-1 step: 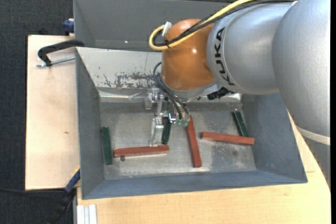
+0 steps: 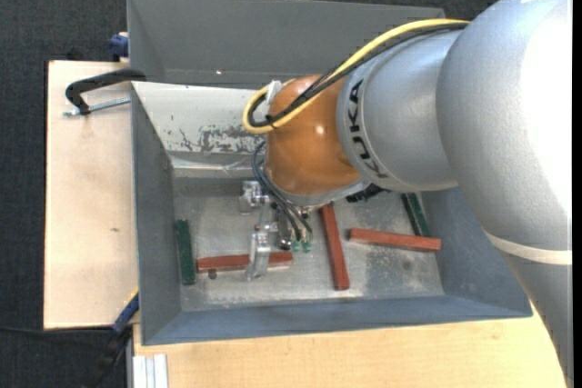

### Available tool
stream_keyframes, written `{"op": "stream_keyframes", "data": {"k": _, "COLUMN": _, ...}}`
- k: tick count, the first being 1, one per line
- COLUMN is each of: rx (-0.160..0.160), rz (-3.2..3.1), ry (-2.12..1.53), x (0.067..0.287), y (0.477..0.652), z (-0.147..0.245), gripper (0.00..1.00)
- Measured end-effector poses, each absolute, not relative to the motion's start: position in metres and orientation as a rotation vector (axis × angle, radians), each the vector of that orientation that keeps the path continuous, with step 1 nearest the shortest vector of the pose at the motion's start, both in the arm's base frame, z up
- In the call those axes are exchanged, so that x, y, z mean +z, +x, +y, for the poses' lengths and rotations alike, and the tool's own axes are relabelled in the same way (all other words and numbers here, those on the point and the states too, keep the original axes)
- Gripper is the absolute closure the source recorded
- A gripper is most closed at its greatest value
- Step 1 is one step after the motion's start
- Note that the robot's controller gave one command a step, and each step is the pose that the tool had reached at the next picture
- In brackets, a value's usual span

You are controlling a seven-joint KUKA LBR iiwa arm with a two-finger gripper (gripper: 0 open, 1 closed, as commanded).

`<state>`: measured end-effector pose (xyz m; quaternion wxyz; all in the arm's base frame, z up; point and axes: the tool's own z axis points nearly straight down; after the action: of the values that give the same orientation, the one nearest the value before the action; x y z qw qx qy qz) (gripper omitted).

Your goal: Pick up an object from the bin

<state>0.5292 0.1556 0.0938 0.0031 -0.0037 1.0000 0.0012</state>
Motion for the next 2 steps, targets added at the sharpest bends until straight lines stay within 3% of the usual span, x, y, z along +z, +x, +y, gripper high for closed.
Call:
{"op": "stream_keyframes", "data": {"k": 1, "rx": 0.002, "rz": 3.143, "ry": -0.024, "x": 0.070, "y": 0.507, "z": 0.166, "gripper": 0.00}}
{"op": "stream_keyframes", "data": {"k": 2, "rx": 0.006, "rz": 3.133, "ry": 0.002, "x": 0.109, "y": 0.512, "z": 0.161, "gripper": 0.00}}
